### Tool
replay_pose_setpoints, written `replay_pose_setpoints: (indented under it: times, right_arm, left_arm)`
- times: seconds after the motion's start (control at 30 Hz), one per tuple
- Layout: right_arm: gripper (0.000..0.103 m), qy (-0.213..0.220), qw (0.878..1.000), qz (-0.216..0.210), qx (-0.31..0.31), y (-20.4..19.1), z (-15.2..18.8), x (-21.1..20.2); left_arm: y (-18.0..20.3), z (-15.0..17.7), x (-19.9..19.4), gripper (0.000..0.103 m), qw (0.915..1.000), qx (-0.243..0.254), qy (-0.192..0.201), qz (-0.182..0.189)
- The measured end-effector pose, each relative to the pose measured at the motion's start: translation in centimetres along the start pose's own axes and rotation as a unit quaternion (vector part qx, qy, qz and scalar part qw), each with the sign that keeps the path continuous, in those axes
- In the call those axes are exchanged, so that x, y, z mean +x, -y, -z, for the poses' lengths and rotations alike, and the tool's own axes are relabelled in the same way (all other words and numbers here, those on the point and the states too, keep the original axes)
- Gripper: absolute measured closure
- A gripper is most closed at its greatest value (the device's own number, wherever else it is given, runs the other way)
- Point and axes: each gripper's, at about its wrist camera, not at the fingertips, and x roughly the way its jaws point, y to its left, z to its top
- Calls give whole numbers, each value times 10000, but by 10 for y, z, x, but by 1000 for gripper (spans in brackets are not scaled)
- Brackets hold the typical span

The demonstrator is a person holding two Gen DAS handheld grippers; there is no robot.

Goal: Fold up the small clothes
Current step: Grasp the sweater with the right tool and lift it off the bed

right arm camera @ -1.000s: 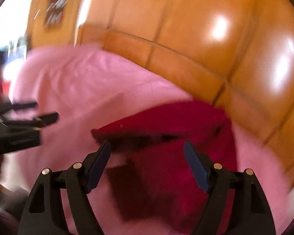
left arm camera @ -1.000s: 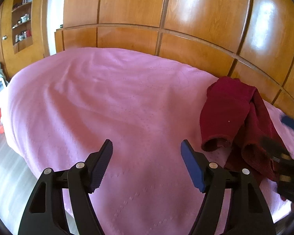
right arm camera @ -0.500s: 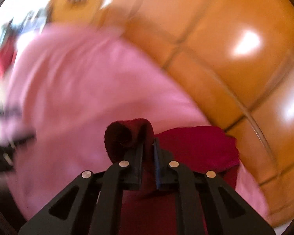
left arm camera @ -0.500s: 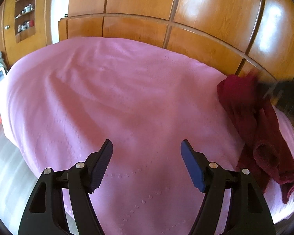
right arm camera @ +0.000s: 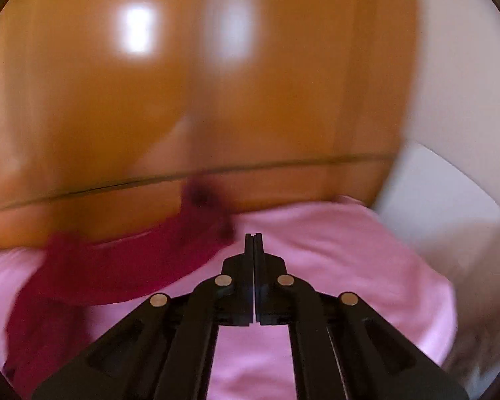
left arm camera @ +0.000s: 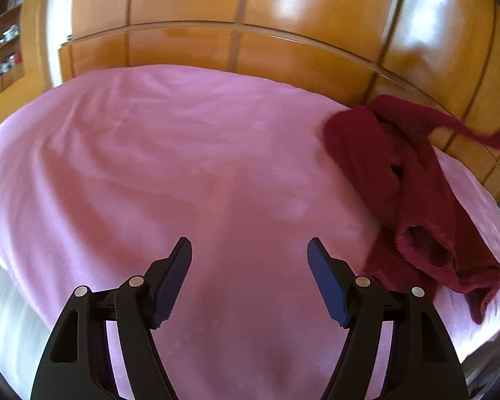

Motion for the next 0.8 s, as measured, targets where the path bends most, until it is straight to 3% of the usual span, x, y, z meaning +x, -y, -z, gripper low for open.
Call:
replay_pose_setpoints:
  times: [0.1,0.17,0.2,0.23,0.33,0.4,0.47,0.63,0.67,0.7,0.77,0.8]
  right_arm:
    - [96,-401,9968,382,574,59,4,38]
    - [67,-523,9968,136,588,66,16,44]
    - [32,-533,9971,-90,540,63,25,42]
    - [20,-533,9967,-301,529,59,34,35]
    - [20,-802,9868,-1388,251,19,72,15]
    - [20,-1248,9649,-2308,115,-19,108,6]
    - [23,-1813,9269,-3285,120,-64,146,-3]
    - [27,-2691,8301,-4870,361,-161,215,-30]
    - [27,-2859,8165,-5005,329,-184,227,-30]
    - [29,-2949,8136,-5001,305,-199,235,-31]
    - [52,-3231,8008,-5034,295,-228,250,-30]
    - [73,-3309,8009,-4987,173,-238,255,-29]
  left_arm:
    - [15,-2,0,32,9989,127,-106,429]
    - [33,-2,-2,32,9980,388,-48,503]
    - [40,-2,-1,32,9975,493,-36,496]
    - [44,-1,1,32,9973,531,-52,501]
    - [54,1,10,32,9969,610,-172,472]
    - [57,5,12,32,9966,683,-235,408]
    - [60,11,12,32,9953,837,-287,386]
    - [61,30,6,32,9934,934,-376,552]
    - [61,31,5,32,9932,934,-377,579]
    - [60,33,3,32,9932,925,-376,607]
    - [60,35,1,32,9931,901,-358,654]
    - [59,36,-1,32,9931,896,-345,673]
